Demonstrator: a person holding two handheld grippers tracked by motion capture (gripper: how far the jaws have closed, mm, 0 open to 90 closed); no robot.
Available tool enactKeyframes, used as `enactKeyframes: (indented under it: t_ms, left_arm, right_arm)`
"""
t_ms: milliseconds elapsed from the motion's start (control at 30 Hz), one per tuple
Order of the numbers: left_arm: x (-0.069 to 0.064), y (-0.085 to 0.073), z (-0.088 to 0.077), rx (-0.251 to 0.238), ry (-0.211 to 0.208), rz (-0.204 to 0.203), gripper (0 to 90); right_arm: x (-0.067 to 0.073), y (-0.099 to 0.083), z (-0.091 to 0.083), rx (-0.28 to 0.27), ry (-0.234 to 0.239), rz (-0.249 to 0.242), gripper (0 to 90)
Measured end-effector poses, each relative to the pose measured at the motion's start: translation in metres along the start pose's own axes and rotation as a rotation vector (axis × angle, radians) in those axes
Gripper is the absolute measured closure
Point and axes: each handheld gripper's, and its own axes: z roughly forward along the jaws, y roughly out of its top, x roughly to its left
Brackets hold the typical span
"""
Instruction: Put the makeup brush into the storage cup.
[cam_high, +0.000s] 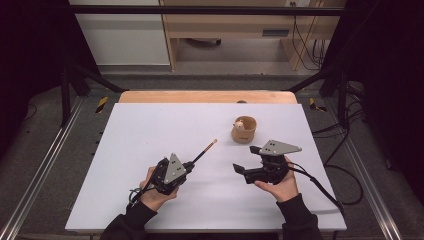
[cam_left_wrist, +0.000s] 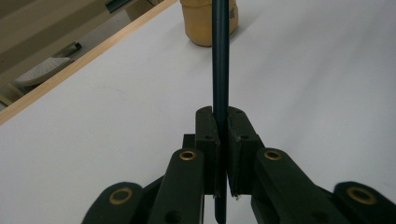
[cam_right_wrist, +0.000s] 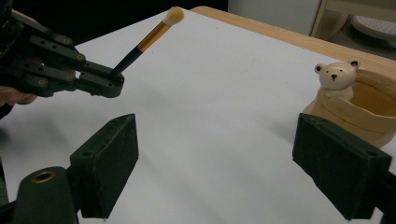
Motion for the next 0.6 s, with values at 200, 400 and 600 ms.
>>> enactKeyframes:
  t_ms: [200, 400, 600]
  left_arm:
    - [-0.002, -0.005, -0.003, -0.038, 0.028, -0.07, 84.1]
    - [-0.004, -0.008, -0.004, -0.066, 0.026, -0.123, 84.1]
    - [-0.008, -0.009, -0.002, -0.082, 0.021, -0.157, 84.1]
  right_arm:
    - [0.003, -0.002, 0.006, -0.014, 0.006, 0.021, 13.3]
    - [0.005, -0.002, 0.01, -0.055, 0.018, 0.067, 13.3]
    - [0.006, -0.002, 0.015, -0.092, 0.034, 0.112, 14.0]
